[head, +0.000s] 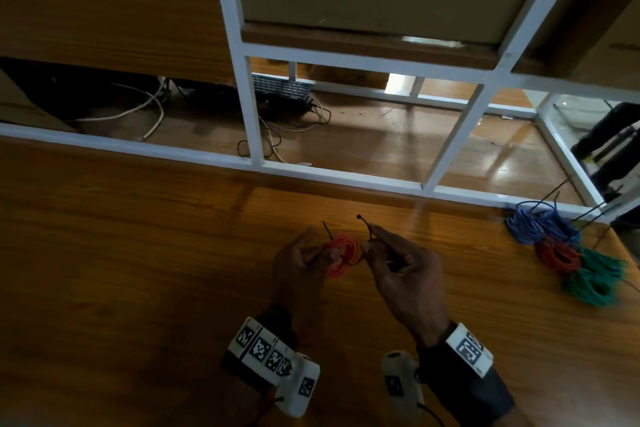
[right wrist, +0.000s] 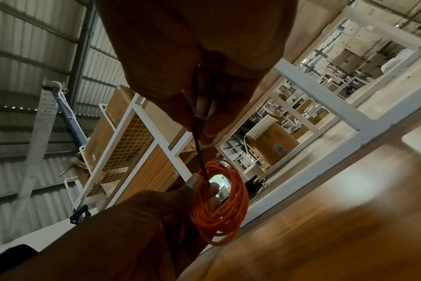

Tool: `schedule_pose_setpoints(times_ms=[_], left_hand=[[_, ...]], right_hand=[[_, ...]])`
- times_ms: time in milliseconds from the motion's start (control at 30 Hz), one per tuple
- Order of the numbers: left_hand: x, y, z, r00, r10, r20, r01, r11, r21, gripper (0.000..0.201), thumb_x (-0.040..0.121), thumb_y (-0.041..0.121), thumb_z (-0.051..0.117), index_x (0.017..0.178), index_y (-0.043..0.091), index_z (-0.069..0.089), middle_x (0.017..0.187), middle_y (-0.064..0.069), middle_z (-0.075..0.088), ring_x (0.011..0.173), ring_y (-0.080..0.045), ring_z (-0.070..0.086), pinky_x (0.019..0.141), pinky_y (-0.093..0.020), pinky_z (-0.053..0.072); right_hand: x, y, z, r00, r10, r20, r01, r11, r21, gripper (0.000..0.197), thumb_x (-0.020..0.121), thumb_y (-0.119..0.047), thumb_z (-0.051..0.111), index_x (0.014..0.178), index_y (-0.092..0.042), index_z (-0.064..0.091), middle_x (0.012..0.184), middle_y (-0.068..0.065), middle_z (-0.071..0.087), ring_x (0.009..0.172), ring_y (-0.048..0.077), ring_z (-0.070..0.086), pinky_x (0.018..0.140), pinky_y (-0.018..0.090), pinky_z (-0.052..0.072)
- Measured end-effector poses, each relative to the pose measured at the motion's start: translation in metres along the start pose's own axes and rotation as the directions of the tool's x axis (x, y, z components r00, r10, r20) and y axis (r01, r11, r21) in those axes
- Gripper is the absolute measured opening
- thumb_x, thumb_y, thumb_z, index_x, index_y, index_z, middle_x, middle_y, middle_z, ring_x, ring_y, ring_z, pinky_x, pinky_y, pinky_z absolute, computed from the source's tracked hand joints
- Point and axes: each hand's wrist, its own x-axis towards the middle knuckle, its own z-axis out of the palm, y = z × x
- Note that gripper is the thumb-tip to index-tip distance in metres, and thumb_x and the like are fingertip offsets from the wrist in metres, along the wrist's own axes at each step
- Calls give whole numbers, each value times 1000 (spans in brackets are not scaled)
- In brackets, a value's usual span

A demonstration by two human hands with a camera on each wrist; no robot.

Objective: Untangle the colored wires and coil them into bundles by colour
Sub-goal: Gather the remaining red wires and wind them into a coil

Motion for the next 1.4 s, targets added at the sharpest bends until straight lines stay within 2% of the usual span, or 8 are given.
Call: schedule_pose_setpoints(times_ms=[167,300,500,733,1067,1233,1300,1400], left_hand=[[-1,0,1,993,89,72,-89,996,-12,33,85,22,76,115,33,67,116,6,69,98,8,65,77,-17,56],[-3,3,3,990,107,95,-108,994,-2,32,86,24,75,100,51,66,96,31,68,96,7,66,78,-20,57],[-2,2,1,986,101,130,-106,994,36,28,86,32,74,102,55,67,94,37,66,96,8,66,80,-27,59],[0,1,2,989,118,90,-121,992,23,30,86,41,72,115,39,67,114,7,72,99,-4,69,82,-39,61],[-1,3,1,980,138,140,-144,989,39,25,82,59,64,105,67,60,112,15,71,100,-2,68,83,-38,60],[-4,6,1,981,111,160,-127,988,92,20,83,59,61,98,72,59,96,35,67,93,2,68,79,-31,59],[-4,9,3,981,75,176,-94,990,102,17,87,50,64,94,65,63,89,35,67,89,7,66,76,-21,57],[-6,10,3,987,4,163,-27,990,137,19,94,26,64,112,31,71,103,7,73,93,-9,69,69,-6,49]], right_hand=[[12,-3,2,997,-19,70,26,994,-106,39,93,-13,74,129,-22,65,90,-9,78,66,-4,67,53,11,49],[21,-2,1,994,-1,106,18,987,-159,36,92,-11,73,127,-18,71,94,-8,79,73,-5,69,62,9,51],[24,-5,-1,992,-13,126,39,978,-204,36,90,-9,72,125,-17,73,101,-2,80,72,-2,69,62,7,48],[19,-11,-1,991,-44,125,74,967,-245,35,91,-12,74,126,-15,72,107,-1,79,85,3,74,70,15,60],[16,-12,1,988,-43,146,84,954,-288,32,92,-15,74,123,-16,74,107,-1,79,82,4,74,69,25,63],[14,-10,2,973,7,230,69,945,-319,37,92,-16,73,128,-19,71,93,-8,79,74,2,72,67,32,63],[13,-9,1,959,35,282,62,943,-326,50,92,-16,71,140,-24,62,79,-10,75,65,5,69,60,33,61],[15,-9,-2,946,48,321,56,950,-307,58,91,-12,71,145,-25,57,71,-10,72,59,5,67,53,29,56]])
